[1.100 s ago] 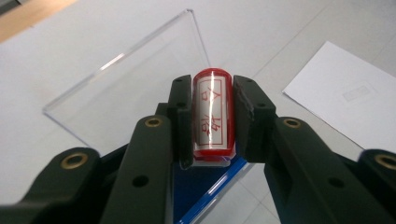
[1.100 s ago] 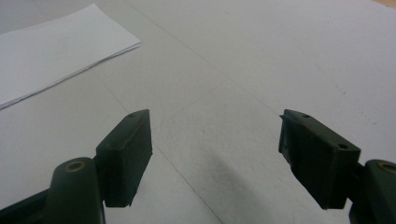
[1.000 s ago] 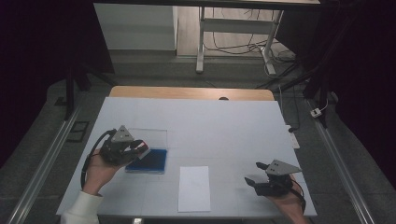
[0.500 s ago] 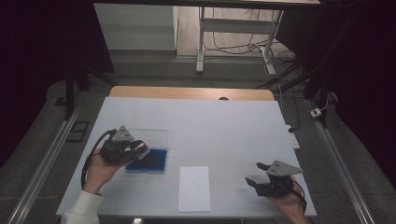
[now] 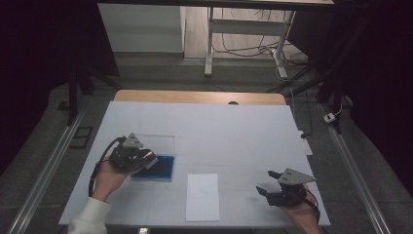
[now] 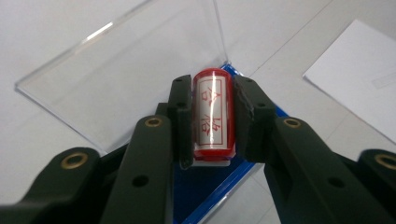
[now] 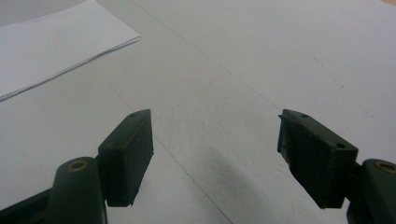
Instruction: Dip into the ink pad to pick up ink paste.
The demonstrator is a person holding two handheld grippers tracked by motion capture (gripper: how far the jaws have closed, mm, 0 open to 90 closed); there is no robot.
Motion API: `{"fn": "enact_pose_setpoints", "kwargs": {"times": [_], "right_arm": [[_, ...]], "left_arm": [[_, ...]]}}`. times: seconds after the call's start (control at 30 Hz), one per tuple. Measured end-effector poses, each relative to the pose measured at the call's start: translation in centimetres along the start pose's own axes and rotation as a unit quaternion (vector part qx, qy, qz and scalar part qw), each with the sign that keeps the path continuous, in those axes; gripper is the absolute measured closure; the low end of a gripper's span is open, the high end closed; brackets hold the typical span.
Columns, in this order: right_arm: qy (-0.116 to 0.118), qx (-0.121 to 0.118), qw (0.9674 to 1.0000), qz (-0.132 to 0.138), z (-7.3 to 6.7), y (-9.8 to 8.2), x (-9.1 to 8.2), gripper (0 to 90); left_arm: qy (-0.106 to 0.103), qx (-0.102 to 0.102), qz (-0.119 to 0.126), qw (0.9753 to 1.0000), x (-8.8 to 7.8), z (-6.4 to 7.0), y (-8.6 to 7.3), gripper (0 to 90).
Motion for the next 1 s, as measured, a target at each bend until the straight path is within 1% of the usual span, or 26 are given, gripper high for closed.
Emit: {"fn": "enact_pose_setpoints", "kwargs": {"times": [0.1, 0.13, 0.23, 0.37, 0.53, 0.67, 1.0], "right_arm": [[-0.003, -0.003, 1.0000, -0.003, 0.0, 0.0, 0.0, 26.4], [0.001, -0.003, 1.0000, -0.002, 0.0, -0.1, 0.0, 26.4], [0.001, 0.000, 1.0000, -0.003, 0.0, -0.2, 0.1, 26.4], [0.004, 0.001, 1.0000, -0.006, 0.0, -0.3, 0.1, 26.3], [0.012, 0.010, 0.9999, -0.003, 0.0, -0.2, 0.1, 26.3], [0.011, 0.010, 0.9999, -0.004, 0.0, -0.3, 0.0, 26.3], [0.008, 0.009, 0.9999, -0.002, 0.1, -0.3, 0.0, 26.3]], "left_arm": [[0.002, -0.002, -0.009, 1.0000, 0.6, -0.2, -0.4, 70.1], [0.003, -0.003, -0.012, 0.9999, 0.7, -0.2, -0.5, 70.1], [0.004, -0.006, -0.019, 0.9998, 1.1, -0.4, -0.8, 70.1], [0.005, -0.007, -0.021, 0.9997, 1.5, -0.5, -0.9, 70.1], [0.003, -0.007, -0.023, 0.9997, 1.8, -0.4, -1.0, 70.1], [0.002, -0.008, -0.027, 0.9996, 2.1, -0.4, -1.1, 70.1], [0.007, -0.003, -0.037, 0.9993, 2.5, -0.4, -1.4, 70.0]]}}
Point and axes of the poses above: each handheld gripper's, and its own axes: x roughly forward along the jaws, y roughly out of its top, z roughly to its right, the point moved 9 cm from there along x, roughly forward along the jaws, and after that the axes turned 11 degrees about -y, right-handed, at the moved point
